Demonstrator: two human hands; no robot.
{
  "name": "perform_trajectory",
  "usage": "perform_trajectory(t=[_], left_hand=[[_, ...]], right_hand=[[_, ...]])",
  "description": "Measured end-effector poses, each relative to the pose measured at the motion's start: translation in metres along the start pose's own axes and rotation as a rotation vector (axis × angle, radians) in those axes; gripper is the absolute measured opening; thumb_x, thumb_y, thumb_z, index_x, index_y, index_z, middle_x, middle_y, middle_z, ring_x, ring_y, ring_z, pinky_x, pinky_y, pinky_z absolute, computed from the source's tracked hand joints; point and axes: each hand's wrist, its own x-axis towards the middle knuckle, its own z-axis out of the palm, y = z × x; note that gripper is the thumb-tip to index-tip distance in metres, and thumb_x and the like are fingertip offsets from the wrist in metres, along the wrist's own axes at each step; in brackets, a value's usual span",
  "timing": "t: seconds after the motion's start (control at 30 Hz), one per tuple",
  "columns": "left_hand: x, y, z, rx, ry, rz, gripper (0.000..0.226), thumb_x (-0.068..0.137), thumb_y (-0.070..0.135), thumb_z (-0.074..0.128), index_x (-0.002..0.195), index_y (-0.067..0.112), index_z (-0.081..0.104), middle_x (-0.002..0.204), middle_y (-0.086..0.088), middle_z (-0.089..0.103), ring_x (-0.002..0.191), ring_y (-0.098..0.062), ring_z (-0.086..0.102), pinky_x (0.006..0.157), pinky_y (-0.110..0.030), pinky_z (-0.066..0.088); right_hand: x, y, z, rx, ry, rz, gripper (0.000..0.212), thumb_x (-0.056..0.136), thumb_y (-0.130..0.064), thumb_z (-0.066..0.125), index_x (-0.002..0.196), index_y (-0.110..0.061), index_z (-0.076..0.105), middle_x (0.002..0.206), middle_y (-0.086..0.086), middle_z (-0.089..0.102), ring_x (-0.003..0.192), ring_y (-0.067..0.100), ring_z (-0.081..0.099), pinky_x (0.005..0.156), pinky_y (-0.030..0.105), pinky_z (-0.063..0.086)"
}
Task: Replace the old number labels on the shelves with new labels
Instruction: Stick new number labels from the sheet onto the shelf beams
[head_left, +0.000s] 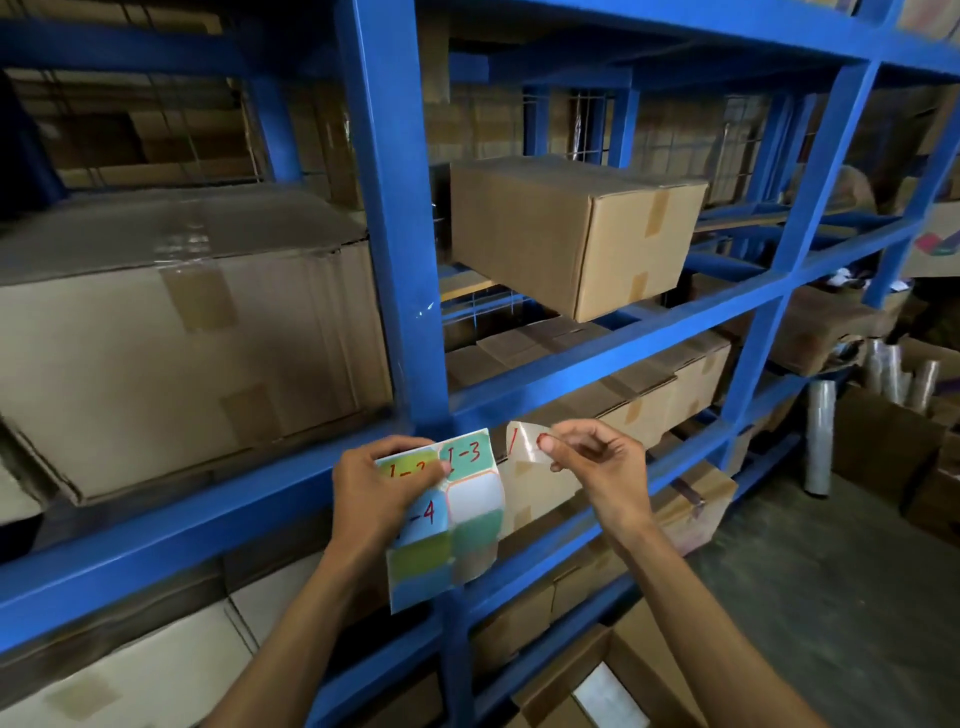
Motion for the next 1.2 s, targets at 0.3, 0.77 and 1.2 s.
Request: perform_trajectory(t=[0.3,0.77,1.2], left_hand=[[-0.009,-0.012,-0.016,0.137,0.105,0.061,0.022,0.063,0.028,0.092,0.077,0.039,0.078,0.081,0.018,0.077,0.08,-0.004,0.073,0.062,-0.023,0.058],[0.009,-0.001,0.013,0.106,0.122,0.013,0.018,0.066,0.022,0.09,0.079,0.026,0.079,0.085,0.003,0.079,0.082,-0.017,0.076,0.072,-0.048,0.063],[0.025,0.003,0.044,0.123,0.086,-0.009,0.018,0.067,0.023,0.09,0.081,0.025,0.079,0.086,0.007,0.079,0.083,-0.014,0.075,0.072,-0.043,0.064]], right_hand=[[0.043,0.048,0.011,-0.13,-0.06,0.069,0.018,0.072,0.003,0.082,0.079,-0.012,0.073,0.073,-0.003,0.075,0.07,0.008,0.069,0.064,0.02,0.056],[0.102,0.087,-0.003,-0.231,-0.002,0.044,0.016,0.071,-0.001,0.084,0.081,-0.005,0.072,0.078,0.003,0.071,0.072,0.006,0.066,0.074,0.021,0.057],[0.124,0.104,-0.019,-0.196,0.019,0.046,0.016,0.07,-0.001,0.084,0.082,-0.001,0.073,0.079,0.005,0.072,0.075,0.013,0.066,0.078,0.025,0.057]])
